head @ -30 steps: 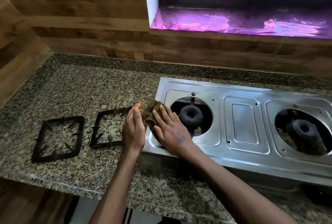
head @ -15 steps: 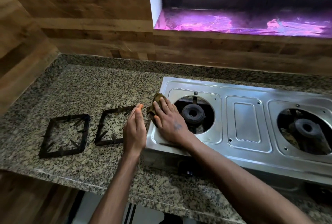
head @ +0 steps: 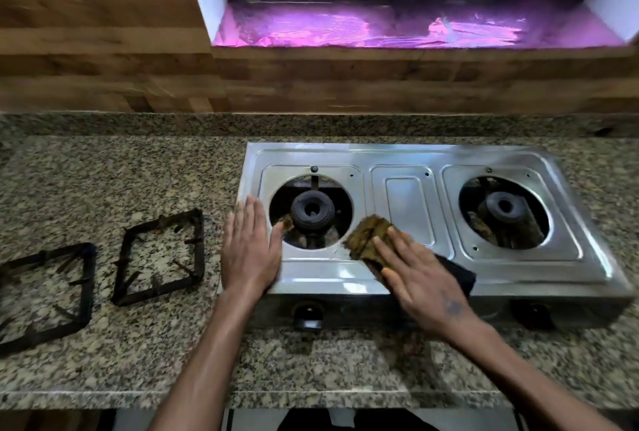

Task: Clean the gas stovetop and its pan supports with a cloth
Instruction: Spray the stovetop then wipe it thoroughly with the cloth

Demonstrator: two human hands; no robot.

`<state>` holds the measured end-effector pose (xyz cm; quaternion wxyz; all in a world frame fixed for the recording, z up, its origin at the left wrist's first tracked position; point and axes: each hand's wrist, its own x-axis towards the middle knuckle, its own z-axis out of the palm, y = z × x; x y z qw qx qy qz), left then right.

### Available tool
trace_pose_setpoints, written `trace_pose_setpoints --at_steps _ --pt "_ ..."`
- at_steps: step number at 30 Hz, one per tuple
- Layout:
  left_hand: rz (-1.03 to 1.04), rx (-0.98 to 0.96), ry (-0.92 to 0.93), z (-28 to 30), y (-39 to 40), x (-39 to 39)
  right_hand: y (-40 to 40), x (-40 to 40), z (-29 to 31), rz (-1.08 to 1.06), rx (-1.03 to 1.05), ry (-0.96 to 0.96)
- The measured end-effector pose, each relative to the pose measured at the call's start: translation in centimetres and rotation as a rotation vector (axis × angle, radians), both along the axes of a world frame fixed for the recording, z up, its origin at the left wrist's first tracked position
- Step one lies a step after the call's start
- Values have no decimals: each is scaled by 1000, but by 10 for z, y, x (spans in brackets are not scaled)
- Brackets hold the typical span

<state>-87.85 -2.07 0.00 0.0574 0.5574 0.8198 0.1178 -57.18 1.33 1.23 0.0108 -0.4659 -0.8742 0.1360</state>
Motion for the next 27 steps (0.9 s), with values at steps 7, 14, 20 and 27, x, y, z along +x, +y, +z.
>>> trace_pose_setpoints --at_steps 7,14,20,27 --pt "-4 -1 -4 2 -2 2 34 -48 6 -114 -51 7" --pt "-15 24 -8 -2 -2 -1 52 5 0 -143 -45 -21" --pt "-41 154 -120 17 7 32 54 -20 -1 -100 -21 5" --pt "-351 215 -95 24 56 145 95 9 -1 -131 -3 3"
